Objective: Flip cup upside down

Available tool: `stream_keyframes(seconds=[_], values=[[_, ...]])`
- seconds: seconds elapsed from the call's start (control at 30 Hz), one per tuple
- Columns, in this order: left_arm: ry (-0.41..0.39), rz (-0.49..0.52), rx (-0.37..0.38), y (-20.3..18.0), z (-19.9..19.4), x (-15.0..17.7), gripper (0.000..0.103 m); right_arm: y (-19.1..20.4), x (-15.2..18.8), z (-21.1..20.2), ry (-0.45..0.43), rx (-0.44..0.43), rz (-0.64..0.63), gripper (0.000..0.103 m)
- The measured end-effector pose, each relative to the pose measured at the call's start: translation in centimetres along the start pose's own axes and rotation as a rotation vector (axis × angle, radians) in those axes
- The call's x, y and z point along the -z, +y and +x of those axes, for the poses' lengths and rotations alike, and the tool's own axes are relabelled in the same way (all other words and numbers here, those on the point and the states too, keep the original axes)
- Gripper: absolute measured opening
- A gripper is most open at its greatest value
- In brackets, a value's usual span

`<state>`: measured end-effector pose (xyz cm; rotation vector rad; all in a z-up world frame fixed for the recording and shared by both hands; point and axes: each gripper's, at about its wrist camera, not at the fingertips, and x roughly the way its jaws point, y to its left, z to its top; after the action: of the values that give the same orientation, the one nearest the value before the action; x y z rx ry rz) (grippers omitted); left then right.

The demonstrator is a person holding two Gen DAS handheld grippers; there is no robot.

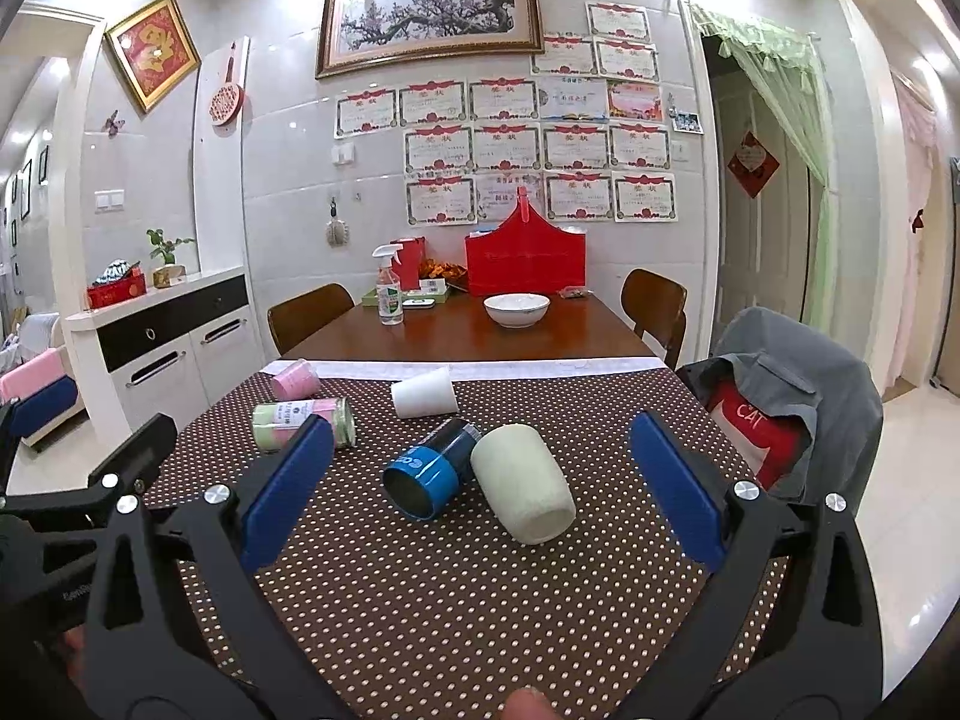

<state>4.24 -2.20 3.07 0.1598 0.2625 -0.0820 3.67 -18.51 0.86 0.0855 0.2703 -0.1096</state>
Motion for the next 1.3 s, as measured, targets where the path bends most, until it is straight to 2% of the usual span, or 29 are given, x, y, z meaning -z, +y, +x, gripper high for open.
stream_keyframes(seconds=[0.3,0.4,0.7,0.83,0.93,1.07,1.3], values=[[0.088,0.053,0.063,-0.7,7.8,-1.3,0.096,-1.7,-0.1,6.7,0.091,-0.010,0.002,0.097],[0.144,0.072,0.101,-1.0,10.9,-1.8,0.096,-2.2,-0.4,9.4,0.127,-0.013,0.002,0.097],[0.292,0.210,0.182,-3.1,21.8,-2.7,0.096,-3.7,-0.9,17.3,0.243,-0.019,0.013,0.097],[0.377,0.295,0.213,-4.4,27.7,-2.9,0.096,-4.6,-0.9,20.6,0.291,-0.019,0.026,0.097],[0.448,0.370,0.263,-5.9,31.9,-2.6,0.096,-5.0,-0.8,22.7,0.318,-0.017,0.029,0.097],[0.526,0.465,0.300,-8.0,36.3,-1.8,0.096,-5.5,-0.7,25.0,0.344,-0.017,0.033,0.097],[0.597,0.572,0.324,-9.9,42.0,-0.6,0.096,-5.9,-1.0,28.1,0.385,-0.014,0.032,0.097]])
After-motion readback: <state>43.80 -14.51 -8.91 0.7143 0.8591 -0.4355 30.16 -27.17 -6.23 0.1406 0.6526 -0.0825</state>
